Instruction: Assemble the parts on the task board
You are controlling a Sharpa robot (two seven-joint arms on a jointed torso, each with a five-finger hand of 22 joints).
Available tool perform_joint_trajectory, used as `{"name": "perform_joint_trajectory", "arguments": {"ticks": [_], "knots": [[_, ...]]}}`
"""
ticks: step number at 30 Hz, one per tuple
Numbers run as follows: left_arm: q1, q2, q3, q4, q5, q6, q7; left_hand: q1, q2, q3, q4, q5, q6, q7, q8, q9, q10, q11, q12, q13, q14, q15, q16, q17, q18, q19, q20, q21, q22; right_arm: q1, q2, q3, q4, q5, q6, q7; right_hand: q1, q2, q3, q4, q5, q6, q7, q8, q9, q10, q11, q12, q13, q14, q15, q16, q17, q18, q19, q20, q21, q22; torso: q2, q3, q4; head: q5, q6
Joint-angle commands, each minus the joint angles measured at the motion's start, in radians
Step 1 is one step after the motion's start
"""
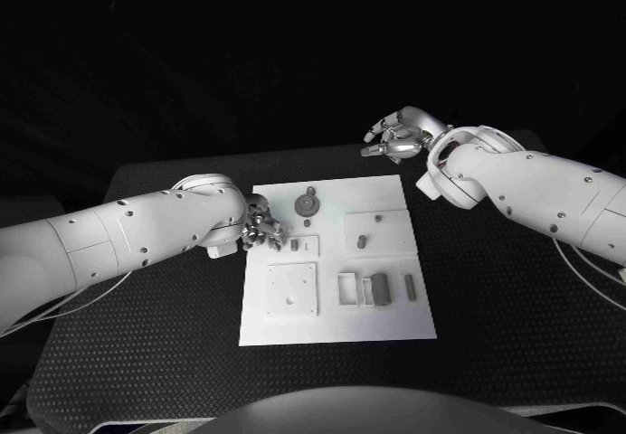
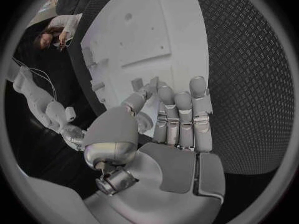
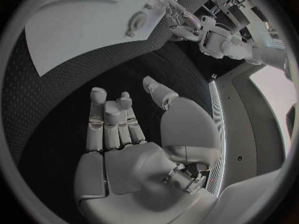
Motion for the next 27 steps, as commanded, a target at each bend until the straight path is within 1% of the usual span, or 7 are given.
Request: {"name": "perform_joint_trajectory", "arguments": {"ticks": [1,18,27], "knots": [[0.000,0.003,0.000,0.003,0.006,-0.004,0.002,0.060,0.054,-0.001,-0.002,0.003,0.005,0.000,0.003,0.002,0.003,-0.007,0.004,0.001,0.009,-0.001,0.006,0.001,0.019,0.007,0.000,0.006,0.020,0.000,0.000,0.000,0.002,-0.002,0.012,0.010,-0.012,-0.001,-0.001,0.005,-0.003,0.000,0.005,0.001,-0.002,-0.008,0.001,0.006,-0.001,-0.008,-0.001,-0.004,-0.002,0.012,-0.002,-0.004,-0.007,0.017,0.000,0.0008,-0.0005,0.000,0.000],[-0.001,0.005,0.000,-0.001,0.011,0.015,0.002,0.059,0.053,-0.004,-0.002,0.003,0.005,0.000,0.002,0.002,0.003,-0.007,0.004,0.001,0.009,-0.001,0.005,0.001,0.019,0.007,0.000,0.007,0.020,0.000,-0.001,0.000,0.002,-0.001,0.012,0.010,-0.012,-0.001,-0.001,0.005,-0.003,0.000,0.005,0.001,-0.002,-0.008,0.001,0.006,-0.001,-0.008,-0.001,-0.004,-0.002,0.012,-0.002,-0.004,-0.007,0.017,0.000,-0.0002,0.0002,0.000,0.000],[-0.001,0.004,0.000,-0.005,0.010,0.011,-0.001,0.054,0.051,-0.007,0.001,0.002,0.002,0.001,-0.001,0.002,0.002,-0.006,0.003,0.001,0.009,-0.001,0.004,0.002,0.018,0.006,0.000,0.006,0.019,-0.001,-0.001,0.000,0.002,-0.001,0.012,0.010,-0.012,-0.001,-0.001,0.005,-0.003,0.000,0.005,0.001,-0.002,-0.009,0.001,0.006,-0.001,-0.009,-0.001,-0.004,-0.002,0.012,-0.002,-0.004,-0.007,0.017,0.000,-0.0010,0.0003,0.001,-0.001]]}}
